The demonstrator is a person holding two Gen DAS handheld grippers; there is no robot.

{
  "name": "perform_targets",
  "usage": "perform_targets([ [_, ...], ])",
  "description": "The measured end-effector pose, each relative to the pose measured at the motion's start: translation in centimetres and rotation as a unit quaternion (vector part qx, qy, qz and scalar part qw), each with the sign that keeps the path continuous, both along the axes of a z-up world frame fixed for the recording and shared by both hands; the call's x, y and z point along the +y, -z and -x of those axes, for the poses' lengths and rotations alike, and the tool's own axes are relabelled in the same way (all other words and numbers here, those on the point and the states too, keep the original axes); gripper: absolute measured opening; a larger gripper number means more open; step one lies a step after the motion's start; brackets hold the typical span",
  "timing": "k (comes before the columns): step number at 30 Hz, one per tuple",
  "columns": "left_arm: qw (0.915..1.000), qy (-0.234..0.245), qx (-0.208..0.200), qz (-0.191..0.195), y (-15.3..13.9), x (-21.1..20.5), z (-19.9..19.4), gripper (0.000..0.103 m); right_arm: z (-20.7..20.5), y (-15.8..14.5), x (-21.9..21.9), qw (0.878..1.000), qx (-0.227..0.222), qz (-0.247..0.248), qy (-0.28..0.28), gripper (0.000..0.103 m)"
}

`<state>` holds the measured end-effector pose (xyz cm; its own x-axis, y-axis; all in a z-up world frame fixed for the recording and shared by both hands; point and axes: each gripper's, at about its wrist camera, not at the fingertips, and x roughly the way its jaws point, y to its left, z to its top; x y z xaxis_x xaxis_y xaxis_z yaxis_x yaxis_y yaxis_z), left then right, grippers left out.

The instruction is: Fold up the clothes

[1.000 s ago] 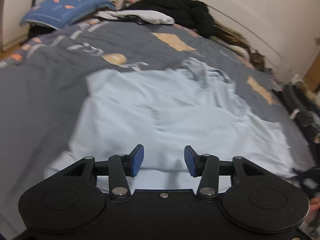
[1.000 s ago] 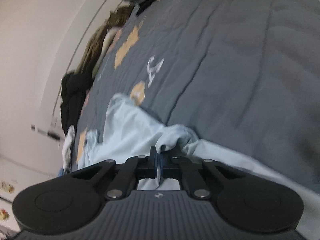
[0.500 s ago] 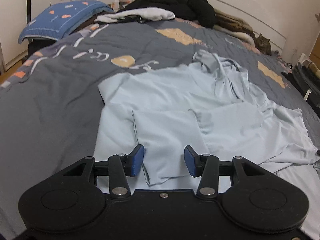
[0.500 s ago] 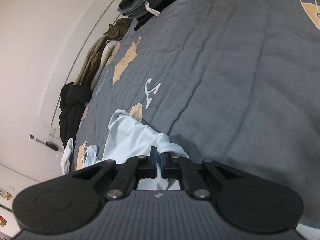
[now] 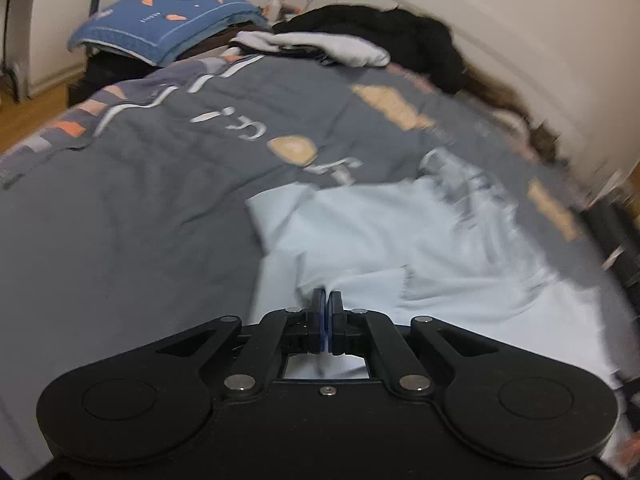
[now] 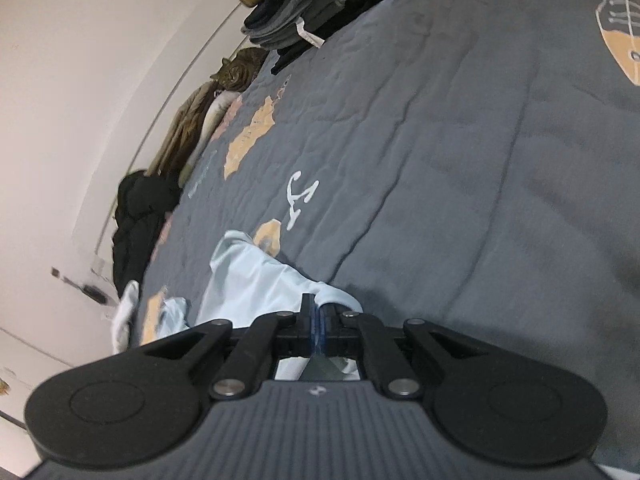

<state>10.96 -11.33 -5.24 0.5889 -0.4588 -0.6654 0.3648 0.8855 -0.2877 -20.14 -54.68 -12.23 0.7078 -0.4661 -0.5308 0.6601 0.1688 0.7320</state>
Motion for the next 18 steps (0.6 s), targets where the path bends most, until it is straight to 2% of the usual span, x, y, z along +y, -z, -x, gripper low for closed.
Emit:
perform_targets([
  [3,0.9999,-0.003,-0.005,-0.016,-0.6,0.1,-0.1,0.007,-0.5,-0.3,0.0,0.999,0.032,0.001,-0.023,0.003],
  [4,0.9997,-0.003,-0.006,-0.021,-0.8,0.1,-0.1,0.012,-0.6,-0.4,0.0,0.999,0.041,0.001,-0.03,0.003],
  [6,0.9995,-0.006,-0.012,-0.028,-1.2,0.2,-0.1,0.039,-0.9,-1.0,0.0,0.997,0.064,0.004,-0.048,0.006],
  [7,0.9994,-0.008,-0.021,-0.026,-1.5,0.2,-0.1,0.057,-1.2,-1.6,0.2,0.995,0.083,0.009,-0.059,0.006],
  [10,0.9987,-0.014,-0.046,-0.019,-2.2,0.5,0.1,0.058,-1.3,-3.8,1.4,0.986,0.128,0.054,-0.092,0.008],
  [12,0.9993,-0.012,-0.035,-0.001,-1.9,0.7,-0.3,0.057,-1.2,-5.1,2.2,0.981,0.141,0.09,-0.095,0.012],
  [14,0.9998,-0.005,-0.019,0.009,-1.3,0.7,-0.7,0.055,-1.2,-5.9,2.6,0.981,0.125,0.109,-0.096,0.025],
  [16,0.9999,0.002,-0.007,0.012,-0.6,0.5,-0.9,0.054,-1.4,-6.0,2.7,0.984,0.097,0.105,-0.106,0.033],
  [18,1.0,0.003,-0.007,-0.002,0.0,0.1,-0.9,0.052,-1.7,-5.7,2.8,0.986,0.07,0.091,-0.121,0.035],
])
